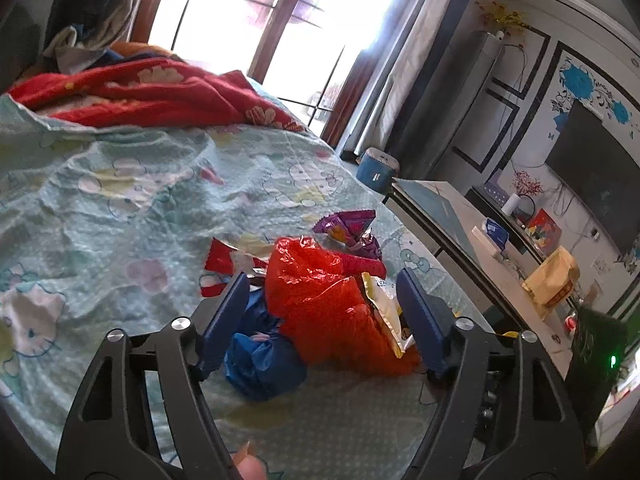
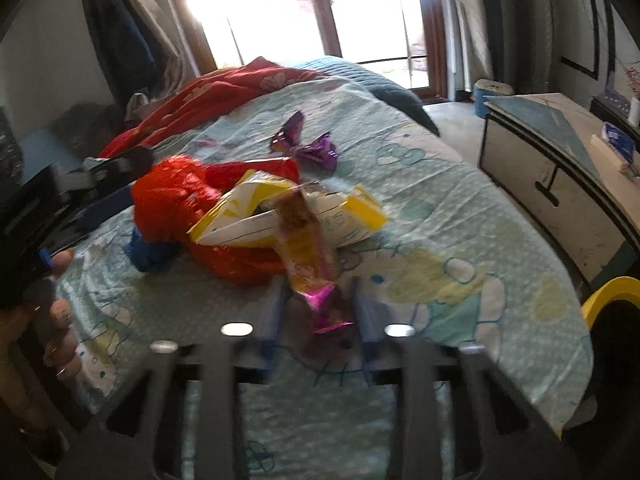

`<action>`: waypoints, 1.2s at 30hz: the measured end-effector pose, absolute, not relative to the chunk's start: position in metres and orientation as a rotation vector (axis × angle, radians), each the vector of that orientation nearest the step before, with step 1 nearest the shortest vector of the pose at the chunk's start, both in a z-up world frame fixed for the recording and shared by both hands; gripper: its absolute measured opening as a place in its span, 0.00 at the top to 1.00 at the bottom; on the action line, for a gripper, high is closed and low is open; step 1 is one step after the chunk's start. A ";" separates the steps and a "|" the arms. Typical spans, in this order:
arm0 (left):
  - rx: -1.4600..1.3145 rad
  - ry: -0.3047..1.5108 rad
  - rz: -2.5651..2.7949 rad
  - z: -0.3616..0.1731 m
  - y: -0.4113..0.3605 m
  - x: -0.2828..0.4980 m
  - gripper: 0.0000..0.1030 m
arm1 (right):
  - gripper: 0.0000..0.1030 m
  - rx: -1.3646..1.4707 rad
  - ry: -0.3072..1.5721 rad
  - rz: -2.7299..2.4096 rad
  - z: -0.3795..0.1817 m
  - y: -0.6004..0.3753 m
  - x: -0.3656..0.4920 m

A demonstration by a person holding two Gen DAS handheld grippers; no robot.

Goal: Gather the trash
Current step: 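Grasp the red plastic bag with the left tool while the right tool grasps a candy wrapper packet, then carry the red bag and wrapper packet toward the yellow bin with both tools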

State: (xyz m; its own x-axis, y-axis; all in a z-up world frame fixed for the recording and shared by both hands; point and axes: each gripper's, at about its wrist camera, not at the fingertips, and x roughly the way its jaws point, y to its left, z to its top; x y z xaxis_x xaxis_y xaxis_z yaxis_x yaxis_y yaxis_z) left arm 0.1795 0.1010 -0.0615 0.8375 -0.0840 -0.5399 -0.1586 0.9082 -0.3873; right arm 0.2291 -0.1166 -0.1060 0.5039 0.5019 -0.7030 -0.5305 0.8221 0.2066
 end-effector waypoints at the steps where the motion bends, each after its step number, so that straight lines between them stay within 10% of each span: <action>1: -0.436 0.586 0.038 -0.062 0.101 0.181 0.40 | 0.79 -0.045 0.832 0.628 -0.107 -0.116 0.226; 15: -0.446 0.616 -0.013 -0.070 0.098 0.179 0.89 | 0.80 0.010 0.860 0.653 -0.110 -0.131 0.195; 36: -0.345 0.614 -0.201 -0.032 0.040 0.132 0.92 | 0.80 0.068 0.812 0.591 -0.077 -0.178 0.177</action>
State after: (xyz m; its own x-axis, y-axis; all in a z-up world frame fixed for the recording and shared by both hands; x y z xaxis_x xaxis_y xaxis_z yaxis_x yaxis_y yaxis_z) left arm 0.1318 0.0395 -0.0320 0.8003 -0.2848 -0.5277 0.0821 0.9237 -0.3741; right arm 0.1767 -0.1780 -0.0770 0.5370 0.5216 -0.6630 -0.4713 0.8373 0.2771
